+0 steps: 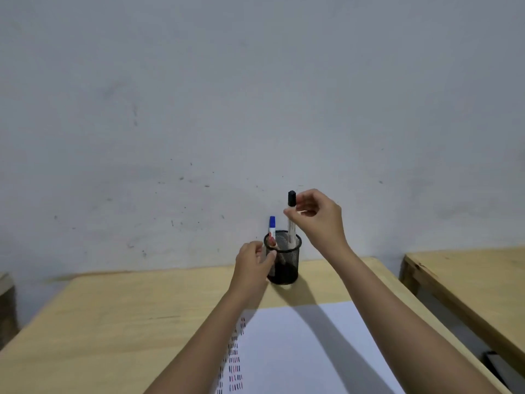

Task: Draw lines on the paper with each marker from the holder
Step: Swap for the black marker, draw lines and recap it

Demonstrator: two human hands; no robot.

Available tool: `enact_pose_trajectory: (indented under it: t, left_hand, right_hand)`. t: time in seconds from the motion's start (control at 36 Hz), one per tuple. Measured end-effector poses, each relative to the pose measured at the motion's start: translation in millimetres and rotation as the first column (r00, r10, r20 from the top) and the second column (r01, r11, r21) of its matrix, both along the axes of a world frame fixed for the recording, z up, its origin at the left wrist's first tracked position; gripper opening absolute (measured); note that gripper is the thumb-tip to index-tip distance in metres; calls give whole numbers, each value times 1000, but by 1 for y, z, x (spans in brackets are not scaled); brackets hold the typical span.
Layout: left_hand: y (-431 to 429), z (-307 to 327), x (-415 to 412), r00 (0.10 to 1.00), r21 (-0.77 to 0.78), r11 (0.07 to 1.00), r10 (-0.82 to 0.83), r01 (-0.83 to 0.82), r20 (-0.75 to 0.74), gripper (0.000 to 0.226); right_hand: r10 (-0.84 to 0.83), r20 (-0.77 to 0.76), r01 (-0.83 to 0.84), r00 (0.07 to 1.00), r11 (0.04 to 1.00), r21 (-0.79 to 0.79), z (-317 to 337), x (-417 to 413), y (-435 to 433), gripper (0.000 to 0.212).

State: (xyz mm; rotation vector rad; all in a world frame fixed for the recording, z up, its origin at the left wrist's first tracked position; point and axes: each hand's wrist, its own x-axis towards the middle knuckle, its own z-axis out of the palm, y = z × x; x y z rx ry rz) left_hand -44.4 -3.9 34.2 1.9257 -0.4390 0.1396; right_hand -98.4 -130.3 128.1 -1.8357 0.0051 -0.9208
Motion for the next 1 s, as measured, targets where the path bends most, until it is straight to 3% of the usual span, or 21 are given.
enact_pose_trajectory:
  t: [0.08,0.17,0.42,0.56,0.72,1.0]
  left_hand:
    - [14,27,-21,996,-164,986,-19,33,85,6]
    - [28,47,-44,984,-242,963,-78,116,161,16]
    - [51,43,-80,973,-149,973,-147,175,179,5]
    - [59,36,-90,979,-168,974,-123,151,163,10]
    - [72,30,-91,993,-268,957,-92,109,75,6]
    - [83,13,-87,987,-427,902,-121,66,-102,14]
  right_hand:
    - [-2,-50,-2,999,997,-83,-8,-16,10,19]
    - [1,-100,-17,995,987,-161,-21,-29,17,15]
    - [6,-169,-71,986,921,-383,-47,-66,36,12]
    - [42,-238,-139,970,903,-407,-55,-76,33,14]
    - [223,-351,-298,909,939,-173,-56,-90,26,9]
    - [329,-313,-252,891,931,262,-77,-98,23,16]
